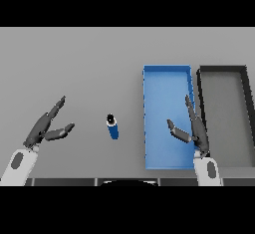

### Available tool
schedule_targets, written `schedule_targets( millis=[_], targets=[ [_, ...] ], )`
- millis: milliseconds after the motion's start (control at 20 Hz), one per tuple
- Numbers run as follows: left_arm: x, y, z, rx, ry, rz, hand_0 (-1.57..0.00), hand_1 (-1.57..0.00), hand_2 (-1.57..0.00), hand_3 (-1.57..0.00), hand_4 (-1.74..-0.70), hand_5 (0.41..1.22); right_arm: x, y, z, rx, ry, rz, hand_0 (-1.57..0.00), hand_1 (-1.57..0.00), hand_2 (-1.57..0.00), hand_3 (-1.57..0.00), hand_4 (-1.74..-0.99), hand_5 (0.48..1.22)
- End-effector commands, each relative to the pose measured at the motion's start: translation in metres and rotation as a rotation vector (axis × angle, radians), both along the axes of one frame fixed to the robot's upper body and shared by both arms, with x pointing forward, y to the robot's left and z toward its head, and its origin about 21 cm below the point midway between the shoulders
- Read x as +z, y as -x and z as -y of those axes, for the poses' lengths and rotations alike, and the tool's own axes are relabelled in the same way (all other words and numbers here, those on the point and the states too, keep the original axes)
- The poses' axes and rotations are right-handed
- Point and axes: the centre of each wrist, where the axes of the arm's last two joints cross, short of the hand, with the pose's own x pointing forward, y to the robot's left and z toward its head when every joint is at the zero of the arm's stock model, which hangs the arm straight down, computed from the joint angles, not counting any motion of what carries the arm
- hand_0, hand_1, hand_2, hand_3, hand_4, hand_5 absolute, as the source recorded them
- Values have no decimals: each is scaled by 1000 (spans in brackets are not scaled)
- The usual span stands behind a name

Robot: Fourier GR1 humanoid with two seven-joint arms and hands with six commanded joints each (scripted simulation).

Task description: Pick up the blue pipe and place it into the blue bin.

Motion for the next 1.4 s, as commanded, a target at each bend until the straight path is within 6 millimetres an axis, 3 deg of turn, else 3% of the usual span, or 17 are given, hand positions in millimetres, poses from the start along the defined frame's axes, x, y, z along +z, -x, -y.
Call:
schedule_targets(
  millis=[0,350,750,1000,1200,1350],
  targets=[
    [1,2,1,-30,-17,-29,1,1,1,1,-1026,549,3,-2,1,2,-2,7,1,1,1,1,-1179,616],
    [-13,19,54,-219,-48,-153,1,1,1,1,-1137,464,2,1,2,-6,-5,-10,1,1,1,1,-1189,619],
    [-37,4,113,-285,1,-137,1,1,1,1,-1155,460,0,4,2,-6,-19,-26,1,1,1,1,-1211,622],
    [-49,-8,139,-293,26,-136,1,1,1,1,-1120,456,4,7,-2,-9,-17,-8,1,1,1,1,-1211,634],
    [-57,-12,146,-281,-33,-131,1,1,1,1,-1051,418,2,7,5,-16,-13,-2,1,1,1,1,-1221,645],
    [-61,-13,161,-309,30,-130,1,1,1,1,-1090,441,1,9,3,-12,1,2,1,1,1,1,-1205,649]
  ],
)
